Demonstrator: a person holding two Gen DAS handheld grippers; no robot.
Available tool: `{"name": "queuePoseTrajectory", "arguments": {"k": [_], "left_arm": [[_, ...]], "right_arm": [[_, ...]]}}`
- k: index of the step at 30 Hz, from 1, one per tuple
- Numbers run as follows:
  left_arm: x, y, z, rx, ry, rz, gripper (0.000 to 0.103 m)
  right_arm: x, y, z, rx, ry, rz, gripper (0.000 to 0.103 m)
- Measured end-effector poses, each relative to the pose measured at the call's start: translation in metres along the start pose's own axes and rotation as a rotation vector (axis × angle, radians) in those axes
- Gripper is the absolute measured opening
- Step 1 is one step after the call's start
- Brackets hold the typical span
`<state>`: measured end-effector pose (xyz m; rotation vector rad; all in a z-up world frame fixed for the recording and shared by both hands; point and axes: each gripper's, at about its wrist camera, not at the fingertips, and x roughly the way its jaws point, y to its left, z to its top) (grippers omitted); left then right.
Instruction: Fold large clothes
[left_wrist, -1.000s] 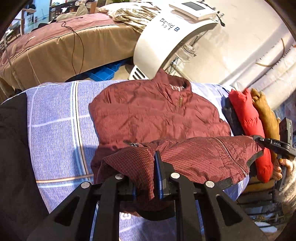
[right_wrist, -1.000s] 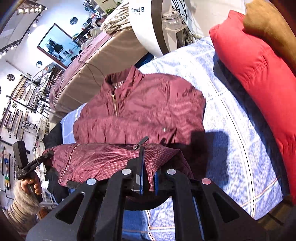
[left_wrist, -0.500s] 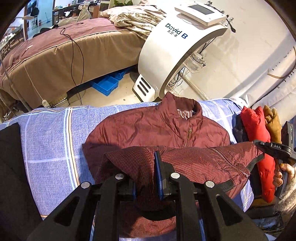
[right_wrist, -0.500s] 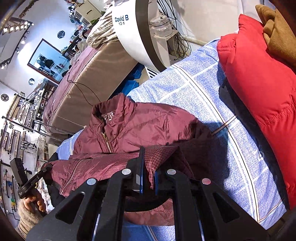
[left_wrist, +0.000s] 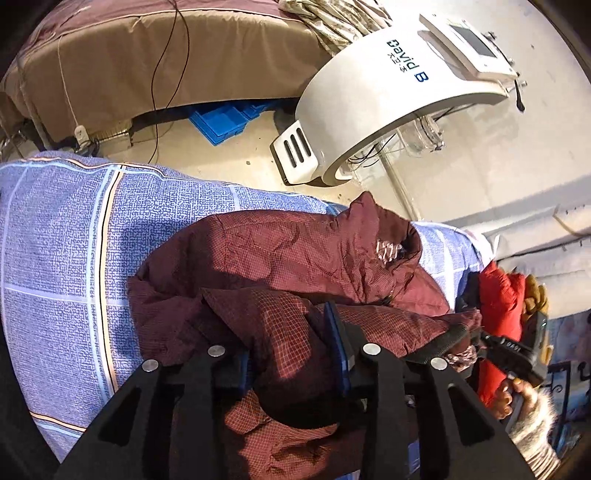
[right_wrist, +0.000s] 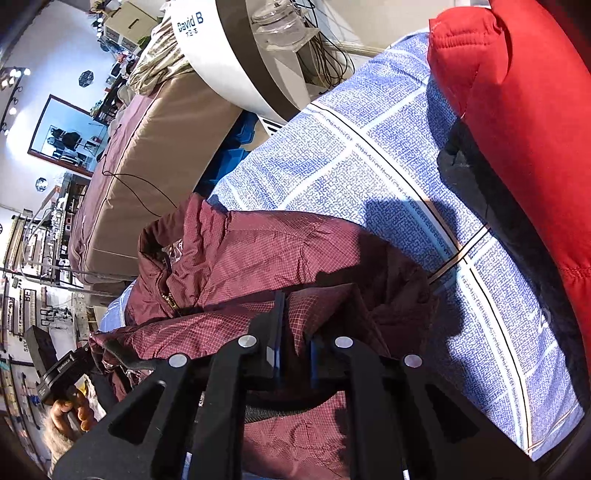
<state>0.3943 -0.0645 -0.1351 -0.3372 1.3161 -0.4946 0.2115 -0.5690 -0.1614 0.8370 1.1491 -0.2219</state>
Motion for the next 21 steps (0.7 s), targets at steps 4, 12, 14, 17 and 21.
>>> {"name": "queuePoseTrajectory", "arguments": {"k": [4,12,14,17,21], "left_arm": [[-0.028,0.015,0.011,-0.126,-0.092,-0.104,0.060],[-0.071,-0.012,0.003,0.102,-0.200,0.088,0.085],[-0.066,-0.022,-0.015,0.176,-0.180,0.142,0.085],[-0.050,-0.030,-0.052,0.250,-0.133,0.189,0.085],[-0.022,-0.047,-0.119,0.353,-0.059,0.249,0.085]], "right_arm": [[0.009,-0.011,0.005,0.068,0.027,0.030,0.015],[0.006,-0.028,0.012,0.279,0.012,0.192,0.057],[-0.007,-0.017,0.012,0.238,-0.032,0.167,0.064],[-0.022,0.009,0.004,0.099,-0.081,0.087,0.068],[-0.023,0.052,-0.039,-0.209,-0.070,-0.058,0.075]]}}
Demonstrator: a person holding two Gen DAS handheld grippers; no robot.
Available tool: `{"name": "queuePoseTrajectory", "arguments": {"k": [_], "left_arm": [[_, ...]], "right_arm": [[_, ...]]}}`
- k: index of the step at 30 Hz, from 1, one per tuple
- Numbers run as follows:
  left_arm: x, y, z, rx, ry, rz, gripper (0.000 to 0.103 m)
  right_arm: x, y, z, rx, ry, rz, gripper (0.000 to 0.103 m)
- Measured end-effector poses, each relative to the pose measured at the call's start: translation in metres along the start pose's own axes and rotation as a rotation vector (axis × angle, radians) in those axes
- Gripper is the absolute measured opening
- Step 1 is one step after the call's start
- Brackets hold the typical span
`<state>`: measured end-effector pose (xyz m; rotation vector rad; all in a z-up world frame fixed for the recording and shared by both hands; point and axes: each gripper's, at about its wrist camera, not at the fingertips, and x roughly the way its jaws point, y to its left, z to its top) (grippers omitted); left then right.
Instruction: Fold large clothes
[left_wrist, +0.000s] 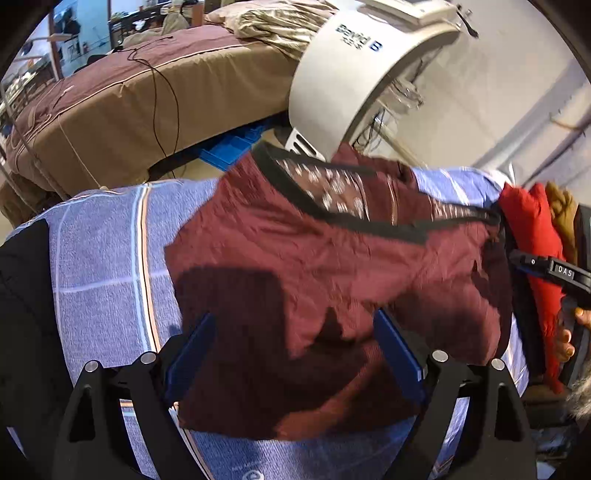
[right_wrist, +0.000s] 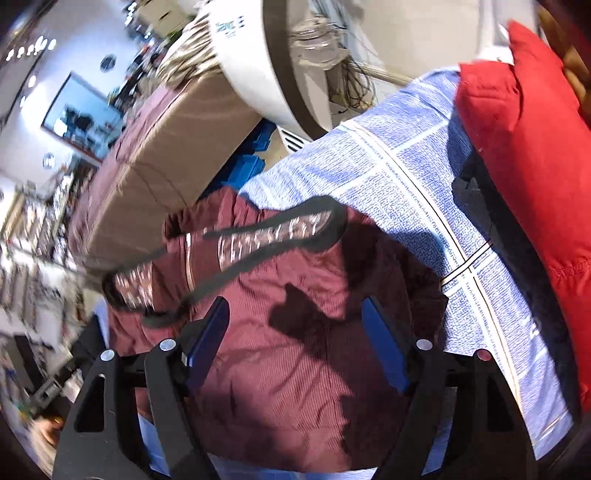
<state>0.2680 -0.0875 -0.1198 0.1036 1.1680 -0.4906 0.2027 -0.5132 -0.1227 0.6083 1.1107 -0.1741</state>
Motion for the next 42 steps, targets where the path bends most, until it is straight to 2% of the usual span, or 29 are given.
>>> {"name": "queuePoseTrajectory", "arguments": {"k": [3,8,12,15,18,22,24,29,33,42], "left_arm": [[0.010,-0.027,-0.038,0.073,0.029,0.026,0.085],[0.031,-0.060,-0.080,0.181,0.103,0.050,0.085],[0.046,-0.069,-0.082,0.226,0.105,0.091,0.086],[0.062,-0.063,-0.068,0.213,0.114,0.114,0.090],[0.075,-0.055,-0.047,0.194,0.108,0.131,0.095],[0.085,-0.052,-0.017,0.201,0.087,0.161,0.096],[0.095,-0.050,-0.003,0.193,0.101,0.170,0.098],[0.122,-0.048,0.018,0.212,0.126,0.193,0.098],[0.132,-0.037,0.041,0.136,0.125,0.168,0.098],[0.163,-0.020,0.096,0.015,0.160,0.125,0.098]], "right_arm": [[0.006,0.031,-0.046,-0.206,0.034,-0.098,0.076],[0.021,0.053,-0.120,-0.357,0.091,-0.156,0.076],[0.033,0.067,-0.152,-0.449,0.109,-0.193,0.076],[0.044,0.075,-0.159,-0.523,0.114,-0.233,0.076],[0.055,0.074,-0.155,-0.526,0.125,-0.241,0.081],[0.064,0.072,-0.137,-0.514,0.119,-0.248,0.082],[0.069,0.071,-0.125,-0.499,0.119,-0.252,0.083],[0.094,0.069,-0.100,-0.488,0.152,-0.292,0.094],[0.104,0.069,-0.081,-0.496,0.144,-0.306,0.097],[0.135,0.054,-0.030,-0.346,0.201,-0.272,0.098]]}}
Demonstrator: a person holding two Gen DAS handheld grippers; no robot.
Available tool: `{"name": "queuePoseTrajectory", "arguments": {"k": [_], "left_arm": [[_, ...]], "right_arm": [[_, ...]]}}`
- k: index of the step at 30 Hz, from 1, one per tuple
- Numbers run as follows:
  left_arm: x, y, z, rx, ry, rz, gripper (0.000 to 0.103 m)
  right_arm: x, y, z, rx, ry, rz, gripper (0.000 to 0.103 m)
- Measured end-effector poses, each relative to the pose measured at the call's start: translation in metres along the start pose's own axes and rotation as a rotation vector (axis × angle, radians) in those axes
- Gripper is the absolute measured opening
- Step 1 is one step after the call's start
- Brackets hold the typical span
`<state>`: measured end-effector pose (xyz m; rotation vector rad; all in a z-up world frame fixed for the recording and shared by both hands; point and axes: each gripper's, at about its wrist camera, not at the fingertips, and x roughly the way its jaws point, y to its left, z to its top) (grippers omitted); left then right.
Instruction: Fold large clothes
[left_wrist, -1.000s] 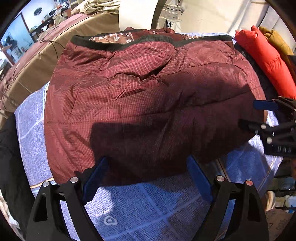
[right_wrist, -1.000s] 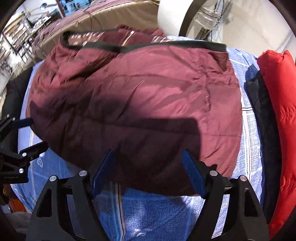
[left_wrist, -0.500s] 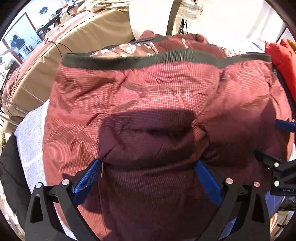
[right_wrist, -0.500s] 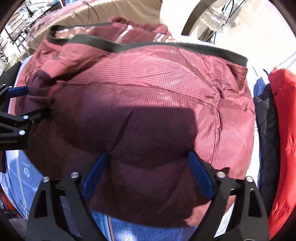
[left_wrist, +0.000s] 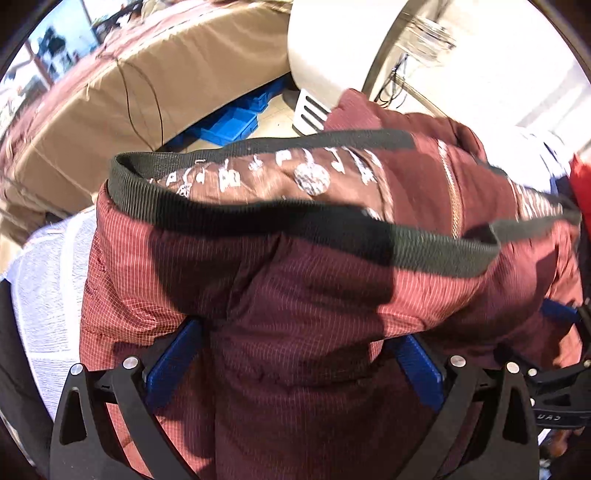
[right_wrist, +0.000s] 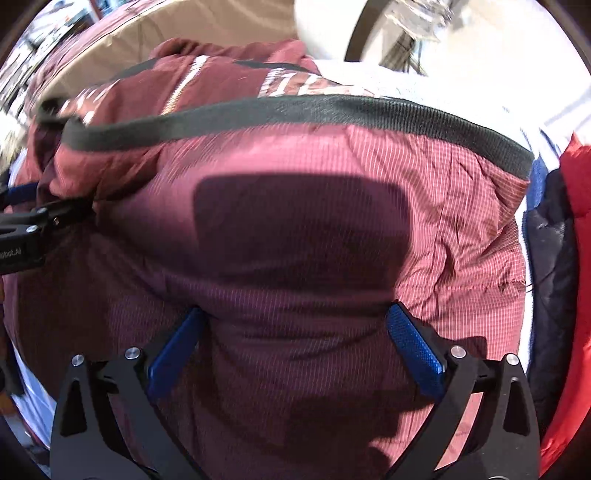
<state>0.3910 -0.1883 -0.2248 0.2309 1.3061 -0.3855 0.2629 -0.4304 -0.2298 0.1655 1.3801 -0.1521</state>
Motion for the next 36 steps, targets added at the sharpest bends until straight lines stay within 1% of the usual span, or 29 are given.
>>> {"name": "queuePoseTrajectory", "arguments": {"k": [4,9,12,15,17,18,21,24,26,28,29,31,33,36], "left_arm": [[0.010,0.012,0.012,-0.093,0.036,-0.037,0.098],[0.013,0.019,0.014,-0.118,0.059,-0.044,0.098],[0.001,0.019,0.011,-0.151,0.036,-0.047,0.098],[-0.022,0.021,-0.008,-0.166,-0.028,0.002,0.097],[-0.037,0.023,-0.022,-0.175,-0.061,0.024,0.097],[-0.046,0.024,-0.031,-0.177,-0.078,0.026,0.097],[-0.066,0.030,-0.061,-0.157,-0.100,0.064,0.097],[-0.076,0.023,-0.094,-0.110,-0.090,0.118,0.097],[-0.082,0.021,-0.118,-0.110,-0.075,0.126,0.097],[-0.085,0.021,-0.140,-0.131,-0.050,0.112,0.097],[-0.081,0.025,-0.144,-0.139,-0.034,0.105,0.097],[-0.075,0.027,-0.161,-0.144,0.008,0.109,0.097],[-0.072,0.027,-0.172,-0.141,0.031,0.110,0.097],[-0.079,0.028,-0.181,-0.135,0.023,0.110,0.097]], "right_arm": [[0.013,-0.011,0.020,0.057,0.025,0.011,0.099],[0.023,-0.011,0.020,0.083,0.032,0.009,0.099],[0.025,-0.015,0.023,0.089,0.027,0.014,0.099],[0.026,-0.021,0.027,0.071,0.006,0.015,0.099],[0.013,-0.016,0.007,0.061,-0.016,0.015,0.099],[0.015,-0.005,-0.001,0.060,-0.026,0.014,0.099],[0.011,0.000,-0.013,0.066,-0.059,0.011,0.099],[0.007,0.001,-0.022,0.062,-0.087,0.007,0.099],[0.001,0.002,-0.028,0.059,-0.088,0.009,0.099],[-0.004,0.008,-0.031,0.070,-0.072,0.014,0.099],[-0.010,0.006,-0.029,0.081,-0.069,0.017,0.098],[-0.026,0.002,-0.035,0.105,-0.096,0.032,0.098],[-0.041,-0.003,-0.050,0.109,-0.138,0.041,0.098],[-0.055,-0.012,-0.072,0.072,-0.172,0.008,0.098]]}}
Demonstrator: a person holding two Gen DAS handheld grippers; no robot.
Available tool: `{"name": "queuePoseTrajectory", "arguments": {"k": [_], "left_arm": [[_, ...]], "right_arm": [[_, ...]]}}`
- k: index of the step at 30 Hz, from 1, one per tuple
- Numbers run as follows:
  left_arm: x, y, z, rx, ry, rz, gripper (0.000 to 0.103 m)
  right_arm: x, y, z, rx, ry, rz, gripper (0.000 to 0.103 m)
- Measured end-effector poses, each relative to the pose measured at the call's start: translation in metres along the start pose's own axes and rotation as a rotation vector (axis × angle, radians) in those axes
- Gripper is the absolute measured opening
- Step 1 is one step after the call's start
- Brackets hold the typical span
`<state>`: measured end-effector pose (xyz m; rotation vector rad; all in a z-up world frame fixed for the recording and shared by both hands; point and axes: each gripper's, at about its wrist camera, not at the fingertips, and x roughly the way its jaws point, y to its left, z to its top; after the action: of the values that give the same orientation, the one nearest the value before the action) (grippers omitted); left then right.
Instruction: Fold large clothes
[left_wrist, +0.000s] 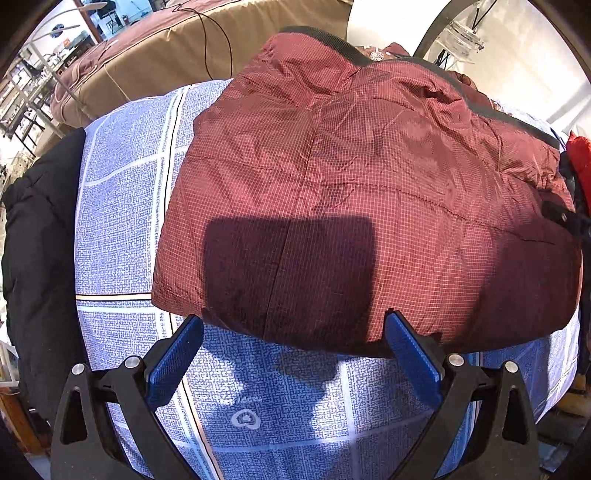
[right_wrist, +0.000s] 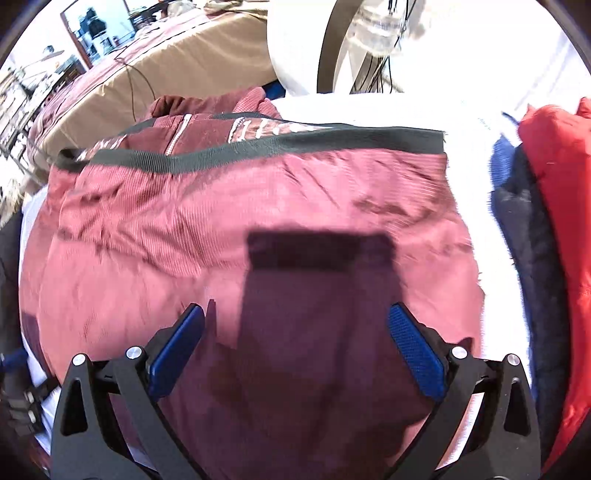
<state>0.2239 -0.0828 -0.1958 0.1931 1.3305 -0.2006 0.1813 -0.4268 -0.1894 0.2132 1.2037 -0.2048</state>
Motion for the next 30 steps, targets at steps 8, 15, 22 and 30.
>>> {"name": "queuePoseTrajectory", "arguments": {"k": [8,15,22,30], "left_arm": [[-0.004,-0.013,0.003,0.054,-0.001,-0.006,0.097],[-0.014,-0.027,-0.013,0.097,0.006,0.006,0.097],[-0.022,-0.013,-0.027,0.033,0.021,0.017,0.097],[-0.018,0.005,-0.031,-0.037,0.047,0.024,0.097]], "right_arm": [[-0.021,-0.081,-0.048,0.112,0.042,0.008,0.098],[0.006,-0.131,-0.065,0.291,0.137,0.319,0.098],[0.030,-0.131,-0.037,0.176,0.164,0.354,0.098],[0.066,-0.128,-0.013,0.222,0.210,0.429,0.098]]}}
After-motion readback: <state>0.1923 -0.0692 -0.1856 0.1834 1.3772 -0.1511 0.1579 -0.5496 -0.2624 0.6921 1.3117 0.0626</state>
